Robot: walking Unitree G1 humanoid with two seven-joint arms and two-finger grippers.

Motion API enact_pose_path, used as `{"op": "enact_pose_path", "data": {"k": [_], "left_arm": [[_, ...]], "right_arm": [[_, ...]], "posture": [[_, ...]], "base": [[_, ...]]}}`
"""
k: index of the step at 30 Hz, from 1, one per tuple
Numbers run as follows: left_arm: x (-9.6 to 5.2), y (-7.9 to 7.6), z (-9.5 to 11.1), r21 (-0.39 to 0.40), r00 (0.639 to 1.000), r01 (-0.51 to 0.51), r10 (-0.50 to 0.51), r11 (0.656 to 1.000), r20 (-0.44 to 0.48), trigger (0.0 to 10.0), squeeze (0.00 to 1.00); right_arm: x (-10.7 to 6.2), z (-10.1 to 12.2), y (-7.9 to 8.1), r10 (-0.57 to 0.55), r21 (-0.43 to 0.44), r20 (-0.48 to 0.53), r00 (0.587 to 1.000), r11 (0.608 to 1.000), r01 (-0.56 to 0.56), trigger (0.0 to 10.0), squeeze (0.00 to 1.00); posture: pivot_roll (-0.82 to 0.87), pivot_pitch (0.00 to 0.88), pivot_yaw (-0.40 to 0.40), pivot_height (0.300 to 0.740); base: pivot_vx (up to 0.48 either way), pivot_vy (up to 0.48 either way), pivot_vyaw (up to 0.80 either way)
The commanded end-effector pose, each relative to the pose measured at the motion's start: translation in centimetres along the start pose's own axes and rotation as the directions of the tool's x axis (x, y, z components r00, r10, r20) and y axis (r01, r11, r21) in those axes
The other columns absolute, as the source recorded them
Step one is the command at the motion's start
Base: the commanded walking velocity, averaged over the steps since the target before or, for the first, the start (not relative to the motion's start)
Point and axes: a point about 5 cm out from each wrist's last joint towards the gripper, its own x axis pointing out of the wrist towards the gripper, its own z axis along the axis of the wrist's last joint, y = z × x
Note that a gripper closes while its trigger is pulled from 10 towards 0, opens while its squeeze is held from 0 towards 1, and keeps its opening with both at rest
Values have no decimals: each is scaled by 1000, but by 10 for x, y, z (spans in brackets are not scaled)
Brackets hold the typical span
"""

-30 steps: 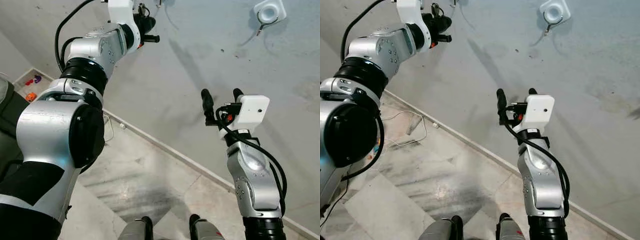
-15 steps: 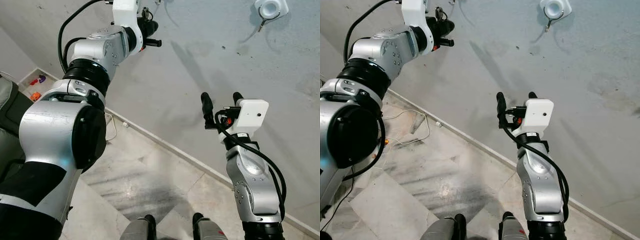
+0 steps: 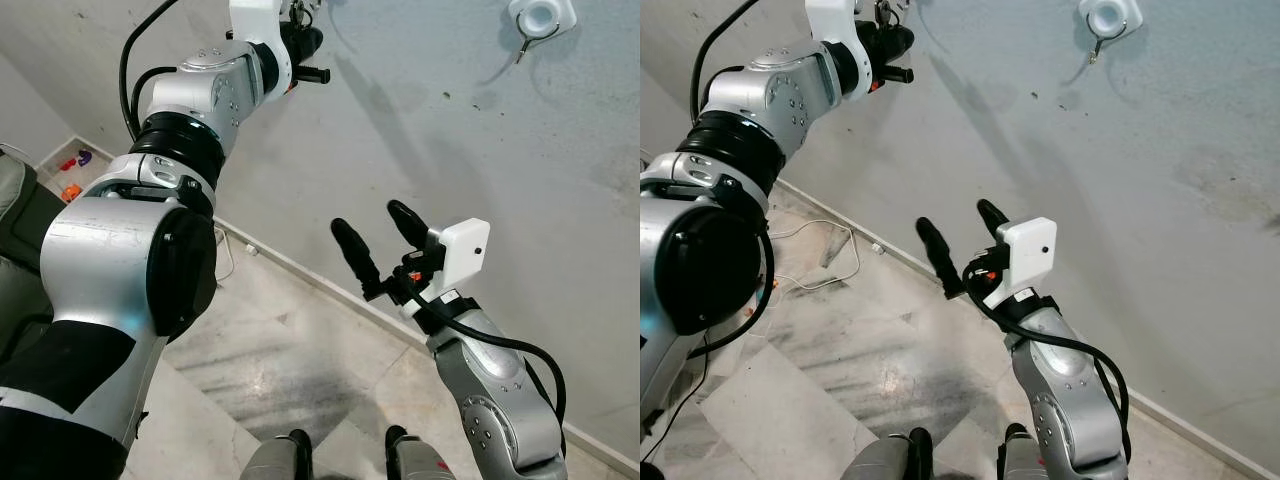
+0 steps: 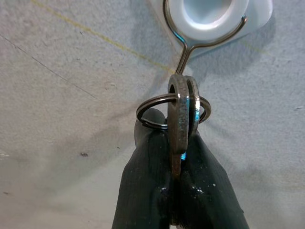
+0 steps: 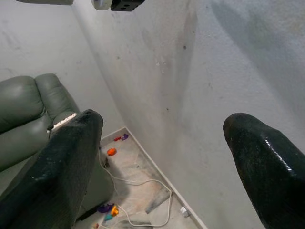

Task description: Hang keys on a hook

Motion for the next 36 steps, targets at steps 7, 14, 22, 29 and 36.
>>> {"op": "enact_pose_path", "data": {"k": [7,14,22,29,36], "left_arm": [[-5,9,17,10,998,-34,34,999,47,10000,0],[-5,12,12,16,998,-49,49,999,29,10000,0],[-3,10,-5,17,999,-42,42,999,-29,10000,0],[-1,5,-10,42,998,-30,32,999,-49,10000,0],[3,-7,-9,24,999,13,-12,1000,-37,10000,0]], "right_arm": [[1,4,4,22,3,8,1000,1000,-22,10000,0],[-3,4,9,38,5,-11,999,999,-38,10000,0],[-3,3,13,36,1,-19,999,999,-36,10000,0],[-3,2,14,40,-5,-25,999,999,-40,10000,0],[-3,1,13,38,-16,-36,999,999,-39,10000,0]], "posture": [[-153,205,194,740],[-165,208,208,740],[-171,207,212,740],[-180,211,218,740],[-182,204,211,740]], "base": [[0,0,0],[0,0,0],[0,0,0],[0,0,0],[0,0,0]]}}
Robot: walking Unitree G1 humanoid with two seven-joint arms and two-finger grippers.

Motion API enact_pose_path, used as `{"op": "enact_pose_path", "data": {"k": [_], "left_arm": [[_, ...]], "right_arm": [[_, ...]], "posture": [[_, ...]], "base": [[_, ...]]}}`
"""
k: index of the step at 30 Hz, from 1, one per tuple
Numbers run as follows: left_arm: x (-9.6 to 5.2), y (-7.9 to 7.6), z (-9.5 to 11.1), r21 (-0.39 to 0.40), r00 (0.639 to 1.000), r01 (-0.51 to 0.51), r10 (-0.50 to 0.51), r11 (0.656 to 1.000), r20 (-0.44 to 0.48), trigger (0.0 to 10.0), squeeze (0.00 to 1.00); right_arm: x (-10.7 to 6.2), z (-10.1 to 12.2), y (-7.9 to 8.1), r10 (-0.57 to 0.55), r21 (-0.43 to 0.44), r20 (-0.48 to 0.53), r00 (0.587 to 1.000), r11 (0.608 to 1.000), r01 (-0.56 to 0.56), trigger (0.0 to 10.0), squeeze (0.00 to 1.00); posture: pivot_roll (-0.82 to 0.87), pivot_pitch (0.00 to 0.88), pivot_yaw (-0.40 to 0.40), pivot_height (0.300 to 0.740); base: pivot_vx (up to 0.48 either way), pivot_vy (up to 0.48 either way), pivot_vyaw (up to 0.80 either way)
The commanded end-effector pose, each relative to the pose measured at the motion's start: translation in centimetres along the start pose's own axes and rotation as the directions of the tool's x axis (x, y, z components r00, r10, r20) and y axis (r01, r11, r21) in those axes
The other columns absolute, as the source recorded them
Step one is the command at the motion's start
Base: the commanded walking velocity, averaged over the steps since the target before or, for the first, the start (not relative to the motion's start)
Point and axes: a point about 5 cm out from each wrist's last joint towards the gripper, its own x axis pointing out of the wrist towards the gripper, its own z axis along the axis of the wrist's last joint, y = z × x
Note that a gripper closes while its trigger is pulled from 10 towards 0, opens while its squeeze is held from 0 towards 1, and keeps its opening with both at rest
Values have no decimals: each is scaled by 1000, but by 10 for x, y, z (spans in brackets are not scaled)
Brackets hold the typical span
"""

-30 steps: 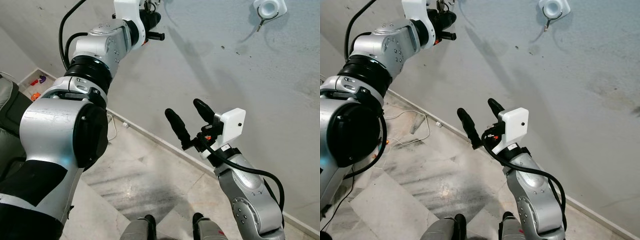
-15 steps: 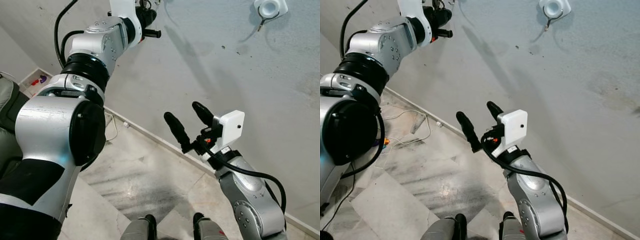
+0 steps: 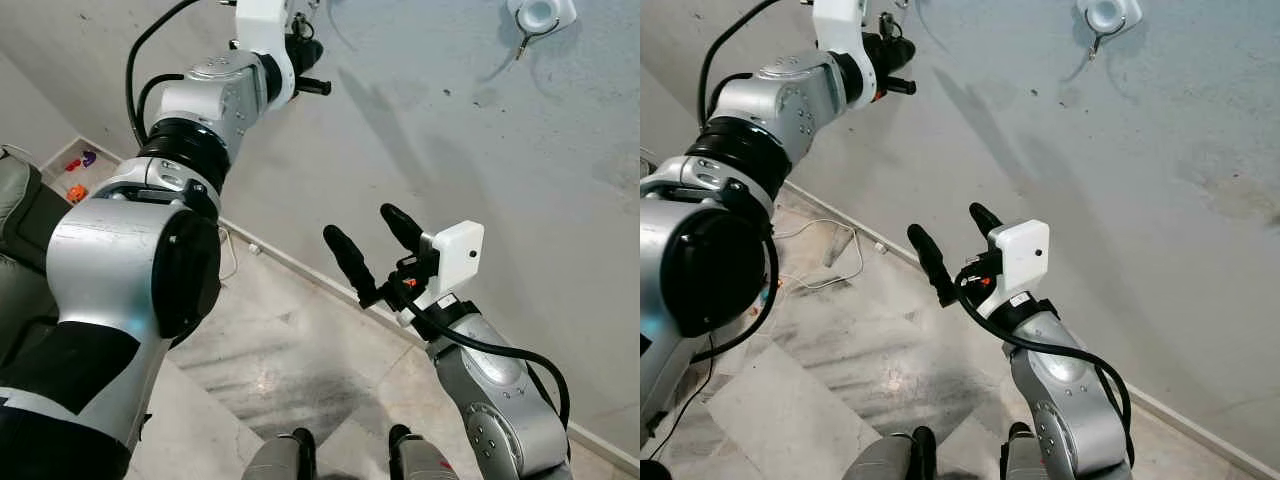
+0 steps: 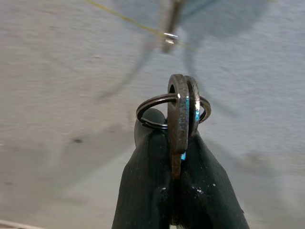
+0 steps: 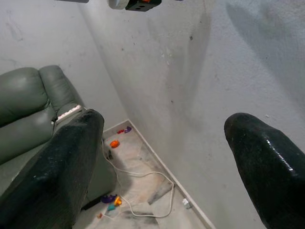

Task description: Hang keys on a hook

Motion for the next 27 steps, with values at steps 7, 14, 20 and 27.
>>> {"op": "enact_pose_path", "data": {"k": [7,14,20,27], "left_arm": [[0,-1,0,-61,995,14,-8,998,97,10000,0],[0,-4,-53,-133,996,52,-42,990,77,10000,0],[-25,-19,-100,-115,988,75,-58,991,143,10000,0],[-59,-29,-131,-112,978,41,-18,993,206,10000,0]], "right_arm": [[2,-2,0,-5,-39,-6,1000,999,5,10000,0],[9,2,-24,-124,-97,17,992,987,125,10000,0],[17,7,-42,-190,-137,37,981,972,194,10000,0],[20,6,-51,-233,-127,43,971,963,237,10000,0]], "posture": [[-178,193,186,740],[-138,180,130,740],[-95,179,90,740],[-77,182,73,740]], "base": [[0,0,0],[0,0,0],[0,0,0],[0,0,0]]}}
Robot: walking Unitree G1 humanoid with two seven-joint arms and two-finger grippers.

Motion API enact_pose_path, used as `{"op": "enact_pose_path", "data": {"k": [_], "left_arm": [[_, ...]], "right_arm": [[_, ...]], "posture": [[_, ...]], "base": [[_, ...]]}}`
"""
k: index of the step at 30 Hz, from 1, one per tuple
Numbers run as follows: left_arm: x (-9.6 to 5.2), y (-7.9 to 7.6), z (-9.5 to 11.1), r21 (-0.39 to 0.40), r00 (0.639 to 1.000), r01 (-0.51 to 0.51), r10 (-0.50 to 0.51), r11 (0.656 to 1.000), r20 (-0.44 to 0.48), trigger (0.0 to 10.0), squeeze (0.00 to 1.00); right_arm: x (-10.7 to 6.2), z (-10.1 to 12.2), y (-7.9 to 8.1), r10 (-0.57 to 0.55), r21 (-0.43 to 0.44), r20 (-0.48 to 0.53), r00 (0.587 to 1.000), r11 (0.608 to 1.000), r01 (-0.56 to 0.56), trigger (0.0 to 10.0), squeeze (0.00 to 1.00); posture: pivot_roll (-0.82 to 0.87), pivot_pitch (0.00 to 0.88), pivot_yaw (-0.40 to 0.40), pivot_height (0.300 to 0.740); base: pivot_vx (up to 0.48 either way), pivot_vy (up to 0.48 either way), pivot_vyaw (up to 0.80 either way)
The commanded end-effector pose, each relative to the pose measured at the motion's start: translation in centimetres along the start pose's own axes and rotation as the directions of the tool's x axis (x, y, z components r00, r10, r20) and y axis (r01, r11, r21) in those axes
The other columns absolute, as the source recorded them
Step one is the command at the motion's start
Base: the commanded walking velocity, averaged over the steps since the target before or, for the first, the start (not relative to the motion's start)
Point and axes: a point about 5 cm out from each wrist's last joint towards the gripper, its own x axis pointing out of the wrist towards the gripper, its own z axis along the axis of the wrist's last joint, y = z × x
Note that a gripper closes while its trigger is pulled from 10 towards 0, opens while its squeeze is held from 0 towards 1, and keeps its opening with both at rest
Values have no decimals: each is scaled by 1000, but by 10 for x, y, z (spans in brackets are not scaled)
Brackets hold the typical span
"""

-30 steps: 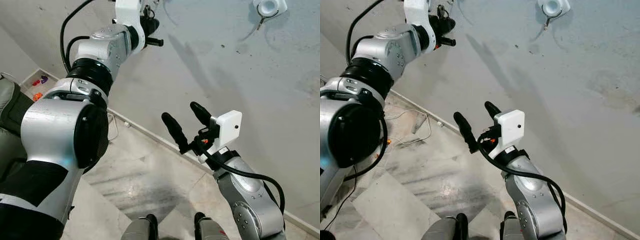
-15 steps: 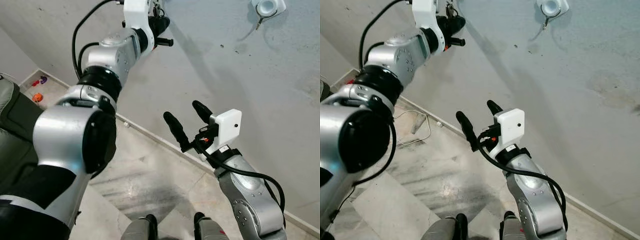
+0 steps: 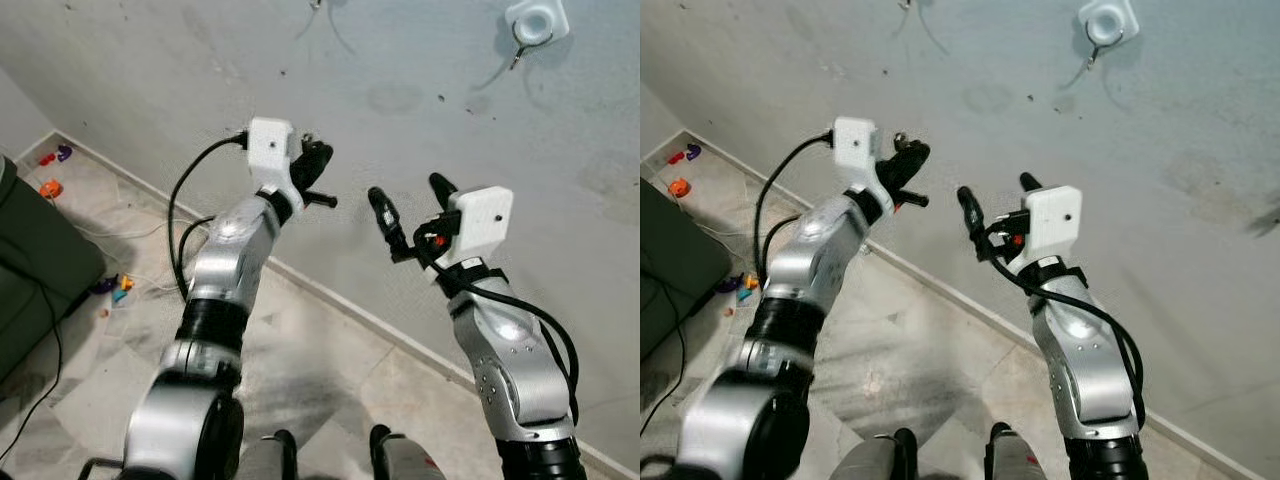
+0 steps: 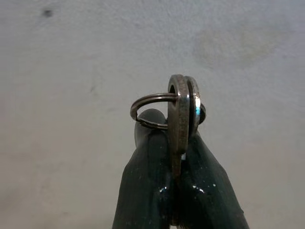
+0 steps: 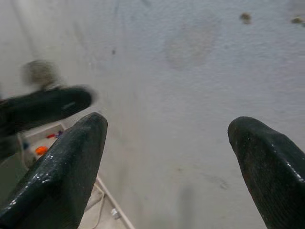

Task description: Hang keys on a hook

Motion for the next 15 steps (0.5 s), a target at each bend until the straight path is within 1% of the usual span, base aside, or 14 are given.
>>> {"op": "enact_pose_path", "data": {"k": [1,2,3,4,6,8,9,10,11,12,14,15], "left_arm": [[-4,-3,5,31,999,-3,2,1000,37,10000,0],[-11,-6,3,49,999,0,-3,999,51,10000,0],[-19,-10,4,85,997,34,-39,996,61,10000,0],[-19,-10,4,85,997,34,-39,996,61,10000,0],[-28,-19,1,122,992,114,-120,986,39,10000,0],[-34,-22,-2,169,986,157,-164,973,25,10000,0],[-40,-25,-4,193,981,186,-192,963,14,10000,0],[-40,-25,-4,193,981,186,-192,963,14,10000,0],[-46,-30,-8,186,974,223,-226,957,-8,10000,0],[-51,-37,-14,112,957,289,-286,951,-46,10000,0],[-53,-40,-14,69,948,317,-314,946,-53,10000,0],[-53,-40,-13,72,950,312,-309,947,-55,10000,0]], "right_arm": [[2,-2,3,3,10,-1,1000,1000,-3,10000,0],[3,-2,4,4,14,0,1000,1000,-4,10000,0],[3,-2,4,5,17,-1,1000,1000,-5,10000,0],[3,-2,4,5,17,-1,1000,1000,-5,10000,0],[4,-4,4,8,16,-7,1000,1000,-8,10000,0],[4,-4,4,10,14,-8,1000,1000,-10,10000,0],[5,-4,3,7,10,-5,1000,1000,-7,10000,0],[5,-4,3,7,10,-5,1000,1000,-7,10000,0],[5,-2,2,3,5,0,1000,1000,-3,10000,0],[6,0,-1,-2,1,6,1000,1000,2,10000,0],[6,1,-3,-7,-5,8,1000,1000,7,10000,0],[6,1,-6,-19,-15,8,1000,1000,19,10000,0]], "posture": [[-75,183,71,740],[-74,185,65,740],[-72,185,58,740],[-72,185,58,740],[-70,185,53,740],[-70,183,51,740],[-74,183,52,740],[-74,183,52,740],[-78,181,54,740],[-83,181,56,740],[-86,182,58,740],[-87,182,59,740]], "base": [[0,0,0],[0,0,0],[0,0,0],[0,0,0],[0,0,0],[0,0,0],[0,0,0],[0,0,0],[0,0,0],[0,0,0],[0,0,0],[0,0,0]]}}
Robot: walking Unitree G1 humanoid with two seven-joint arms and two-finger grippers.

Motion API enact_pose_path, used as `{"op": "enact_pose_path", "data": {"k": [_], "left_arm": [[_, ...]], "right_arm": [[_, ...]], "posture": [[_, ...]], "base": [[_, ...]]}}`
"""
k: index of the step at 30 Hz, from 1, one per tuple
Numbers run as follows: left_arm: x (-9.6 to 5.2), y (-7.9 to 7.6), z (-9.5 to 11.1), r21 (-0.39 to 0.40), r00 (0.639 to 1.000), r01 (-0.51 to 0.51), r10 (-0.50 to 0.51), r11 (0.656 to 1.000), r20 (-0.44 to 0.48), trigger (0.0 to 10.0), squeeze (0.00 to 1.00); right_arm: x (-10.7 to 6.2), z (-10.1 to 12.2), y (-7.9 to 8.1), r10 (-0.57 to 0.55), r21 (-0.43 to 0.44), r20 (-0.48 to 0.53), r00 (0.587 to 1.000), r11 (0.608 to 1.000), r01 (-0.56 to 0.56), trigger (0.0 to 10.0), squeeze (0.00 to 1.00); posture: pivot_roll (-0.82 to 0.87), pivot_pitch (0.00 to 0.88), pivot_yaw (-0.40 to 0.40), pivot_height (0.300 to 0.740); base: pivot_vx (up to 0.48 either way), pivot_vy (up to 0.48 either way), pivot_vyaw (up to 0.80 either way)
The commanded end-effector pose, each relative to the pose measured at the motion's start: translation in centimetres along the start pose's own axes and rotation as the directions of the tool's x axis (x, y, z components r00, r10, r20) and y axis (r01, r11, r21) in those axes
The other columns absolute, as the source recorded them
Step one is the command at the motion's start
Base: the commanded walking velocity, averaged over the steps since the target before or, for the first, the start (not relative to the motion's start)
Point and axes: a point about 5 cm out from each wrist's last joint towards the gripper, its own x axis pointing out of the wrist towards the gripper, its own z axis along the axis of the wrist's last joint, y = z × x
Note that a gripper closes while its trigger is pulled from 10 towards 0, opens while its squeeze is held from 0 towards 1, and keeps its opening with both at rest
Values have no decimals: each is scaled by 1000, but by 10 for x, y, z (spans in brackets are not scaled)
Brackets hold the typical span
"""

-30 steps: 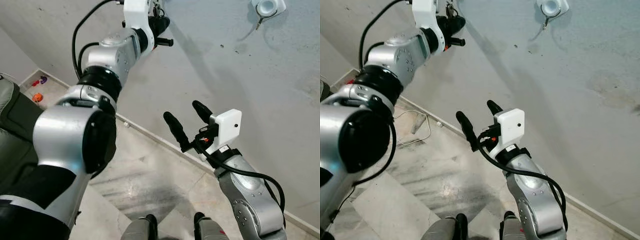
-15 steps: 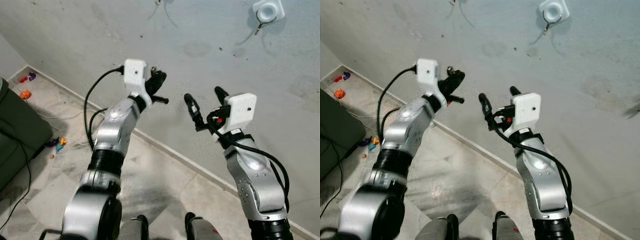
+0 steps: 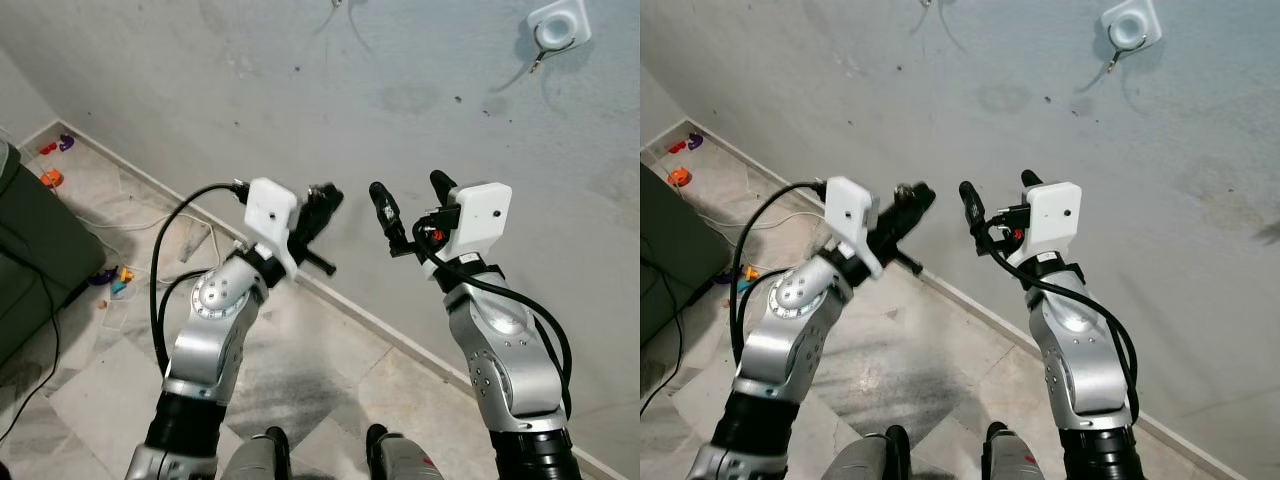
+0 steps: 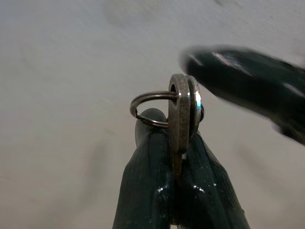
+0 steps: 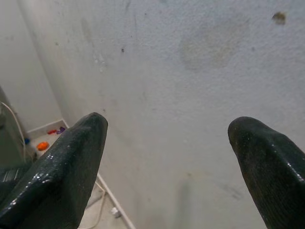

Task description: Hang keys on a hook

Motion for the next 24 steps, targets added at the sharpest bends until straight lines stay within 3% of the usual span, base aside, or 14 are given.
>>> {"op": "enact_pose_path", "data": {"k": [1,6,11,14,16,17,21,22,24], "left_arm": [[-1,-1,7,15,1000,16,-17,1000,12,10000,0],[5,19,24,-35,992,-104,106,994,70,10000,0],[12,11,37,-121,997,56,-48,991,68,10000,0],[13,7,51,-266,955,293,-291,918,48,10000,0],[13,13,59,-308,940,335,-338,890,46,10000,0],[11,16,66,-331,917,386,-398,861,34,10000,0],[4,16,69,-354,879,447,-476,821,6,10000,0],[-6,13,69,-366,827,512,-562,777,-36,10000,0],[-14,12,66,-386,782,546,-618,743,-84,10000,0]], "right_arm": [[0,-1,-3,-17,-15,-4,1000,1000,17,10000,0],[0,-1,-16,-111,-45,1,994,993,111,10000,0],[2,3,-9,-53,-13,22,998,998,53,10000,0],[7,9,-11,-8,15,41,999,1000,8,10000,0],[10,13,-16,8,10,49,999,1000,-9,10000,0],[11,17,-20,31,0,61,998,1000,-31,10000,0],[11,19,-22,71,3,52,996,997,-71,10000,0],[9,22,-25,125,16,45,991,992,-126,10000,0],[6,24,-32,167,4,36,985,986,-168,10000,0]], "posture": [[-86,183,62,740],[-81,181,71,740],[-74,180,75,740],[-68,179,78,740],[-68,180,82,740],[-69,180,83,740],[-71,183,89,740],[-72,186,93,740],[-71,187,95,740]], "base": [[0,0,0],[0,0,0],[0,0,0],[0,0,0],[0,0,0],[0,0,0],[0,0,0],[0,0,0],[0,0,0]]}}
